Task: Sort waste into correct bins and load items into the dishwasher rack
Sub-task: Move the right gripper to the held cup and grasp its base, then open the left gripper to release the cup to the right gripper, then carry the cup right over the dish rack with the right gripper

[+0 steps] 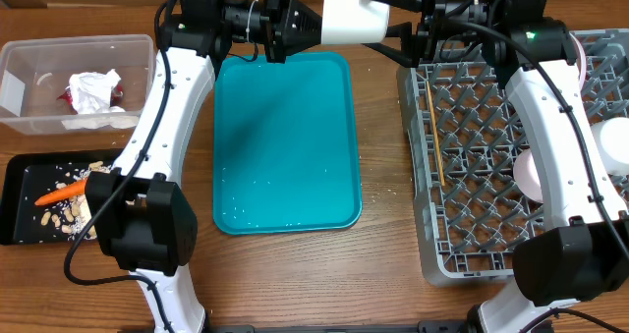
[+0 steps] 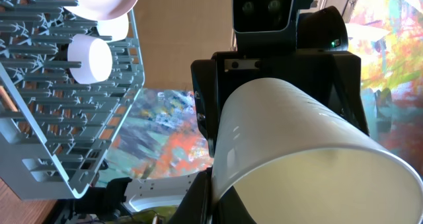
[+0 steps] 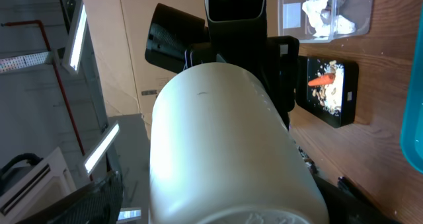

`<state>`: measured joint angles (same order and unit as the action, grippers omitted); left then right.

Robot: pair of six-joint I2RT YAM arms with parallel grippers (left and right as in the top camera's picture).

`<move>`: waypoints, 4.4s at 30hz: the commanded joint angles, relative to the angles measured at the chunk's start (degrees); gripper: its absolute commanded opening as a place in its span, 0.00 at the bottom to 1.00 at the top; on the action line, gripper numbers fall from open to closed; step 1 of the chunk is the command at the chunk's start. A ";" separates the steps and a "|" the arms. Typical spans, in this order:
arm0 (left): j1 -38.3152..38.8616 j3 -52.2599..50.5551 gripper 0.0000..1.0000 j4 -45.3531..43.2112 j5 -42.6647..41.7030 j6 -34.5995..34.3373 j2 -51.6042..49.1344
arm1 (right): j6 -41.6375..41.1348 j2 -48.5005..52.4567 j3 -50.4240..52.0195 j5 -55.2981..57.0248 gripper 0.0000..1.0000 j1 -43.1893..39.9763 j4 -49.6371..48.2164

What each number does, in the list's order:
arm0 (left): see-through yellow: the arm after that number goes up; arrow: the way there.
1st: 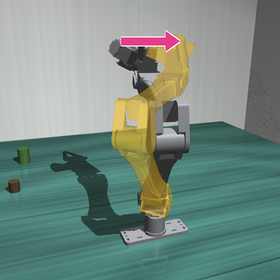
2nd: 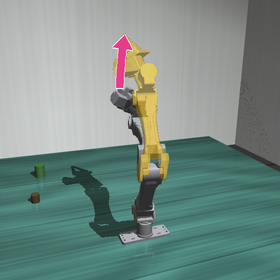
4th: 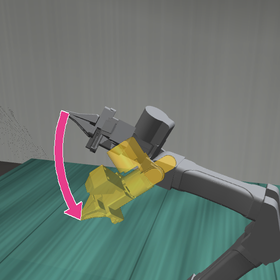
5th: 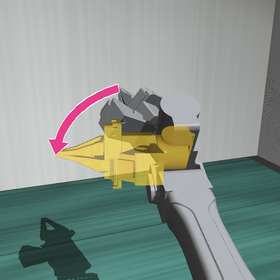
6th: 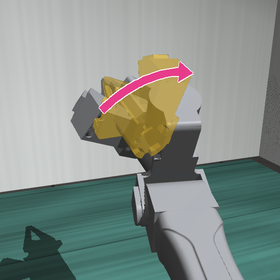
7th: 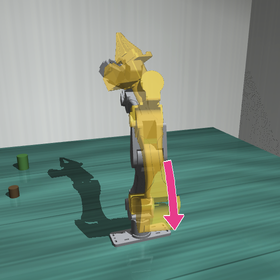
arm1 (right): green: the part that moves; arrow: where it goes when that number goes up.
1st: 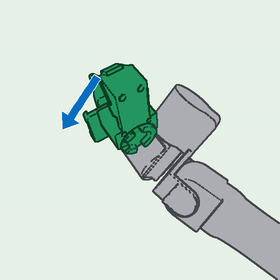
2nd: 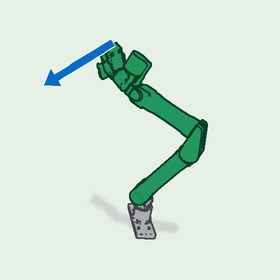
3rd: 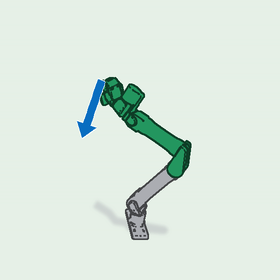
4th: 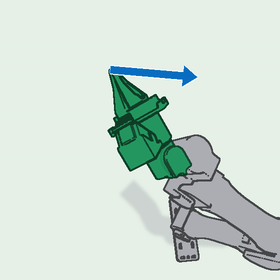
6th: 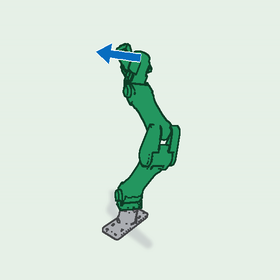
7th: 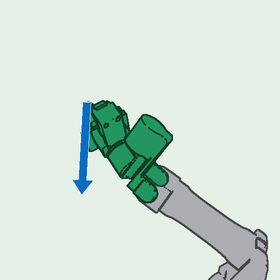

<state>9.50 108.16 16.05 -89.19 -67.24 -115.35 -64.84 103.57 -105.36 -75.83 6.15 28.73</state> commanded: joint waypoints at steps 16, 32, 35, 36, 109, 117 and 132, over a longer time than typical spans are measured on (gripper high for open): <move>-1.33 1.29 0.04 -0.07 0.20 0.39 1.68 | -2.97 0.11 -0.74 0.74 0.82 0.26 -2.95; -1.55 1.29 0.04 -0.07 0.20 0.44 1.68 | -5.77 0.11 -0.74 2.73 0.79 0.22 -3.32; -2.01 1.29 0.04 -0.04 0.17 0.59 1.68 | -6.29 0.11 -0.74 2.71 0.78 0.22 -4.48; -2.14 1.29 0.04 -0.04 0.13 0.59 1.68 | -6.91 0.11 -0.74 2.69 0.78 0.20 -4.76; -7.39 1.05 0.58 45.24 48.50 40.50 1.68 | 39.69 0.00 -9.01 62.07 0.35 -13.73 32.22; -4.76 1.05 0.62 48.68 55.69 41.81 1.68 | 39.91 0.07 -9.07 85.66 0.38 -13.90 38.14; -1.29 0.74 0.66 51.32 59.82 42.45 1.68 | 39.76 3.80 -3.56 90.20 0.39 -15.98 38.21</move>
<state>7.92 109.01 67.22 -30.57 -26.50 -114.98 -25.23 105.51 -109.80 13.58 -9.50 67.16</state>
